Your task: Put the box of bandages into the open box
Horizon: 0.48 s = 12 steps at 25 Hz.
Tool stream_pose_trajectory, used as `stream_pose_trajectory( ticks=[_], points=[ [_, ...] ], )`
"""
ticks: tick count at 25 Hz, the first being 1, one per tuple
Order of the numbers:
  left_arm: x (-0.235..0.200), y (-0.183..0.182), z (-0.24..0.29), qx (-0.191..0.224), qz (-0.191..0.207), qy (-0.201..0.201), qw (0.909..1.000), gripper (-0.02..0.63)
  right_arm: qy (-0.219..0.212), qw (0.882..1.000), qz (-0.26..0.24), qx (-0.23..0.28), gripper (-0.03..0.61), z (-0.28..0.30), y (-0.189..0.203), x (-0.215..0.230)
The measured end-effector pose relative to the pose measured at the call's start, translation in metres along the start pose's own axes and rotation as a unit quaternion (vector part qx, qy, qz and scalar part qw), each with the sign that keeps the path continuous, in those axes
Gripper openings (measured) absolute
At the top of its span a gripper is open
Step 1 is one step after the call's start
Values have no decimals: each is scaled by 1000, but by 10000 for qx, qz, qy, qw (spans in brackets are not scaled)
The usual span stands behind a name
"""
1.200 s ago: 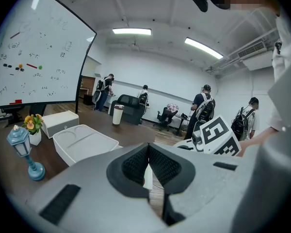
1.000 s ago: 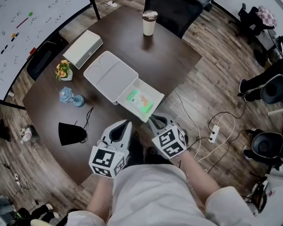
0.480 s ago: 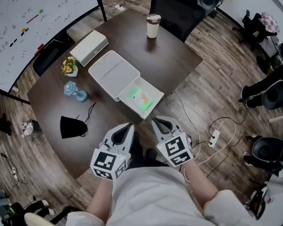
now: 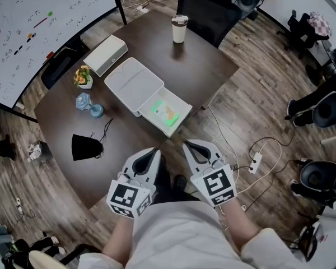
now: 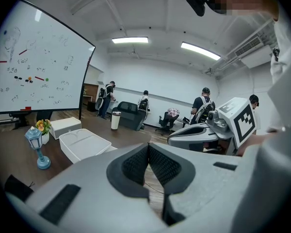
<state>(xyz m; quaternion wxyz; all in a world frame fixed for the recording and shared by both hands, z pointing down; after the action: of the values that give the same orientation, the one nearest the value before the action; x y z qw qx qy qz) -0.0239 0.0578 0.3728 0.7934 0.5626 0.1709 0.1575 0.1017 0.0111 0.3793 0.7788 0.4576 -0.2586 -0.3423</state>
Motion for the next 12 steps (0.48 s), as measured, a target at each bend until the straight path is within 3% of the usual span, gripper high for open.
stream_pose_trajectory(
  ticks=[12],
  points=[
    [18, -2, -4, 63, -64, -26, 10000, 3, -35, 9996, 213, 192, 4, -28, 4, 3]
  ],
)
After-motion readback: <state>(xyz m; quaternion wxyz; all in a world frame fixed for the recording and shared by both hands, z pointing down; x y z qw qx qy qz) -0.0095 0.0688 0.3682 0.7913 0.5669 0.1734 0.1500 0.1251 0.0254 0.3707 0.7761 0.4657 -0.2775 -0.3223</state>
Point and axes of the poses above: the fingertips, and each gripper's own axes: z forward along the fingers, x to its right, y out of its underside, the point moved 5 cm from there along -z, backward along the fingers, and after that the axes turned 8 degrees about z, right-handed, at the moved point
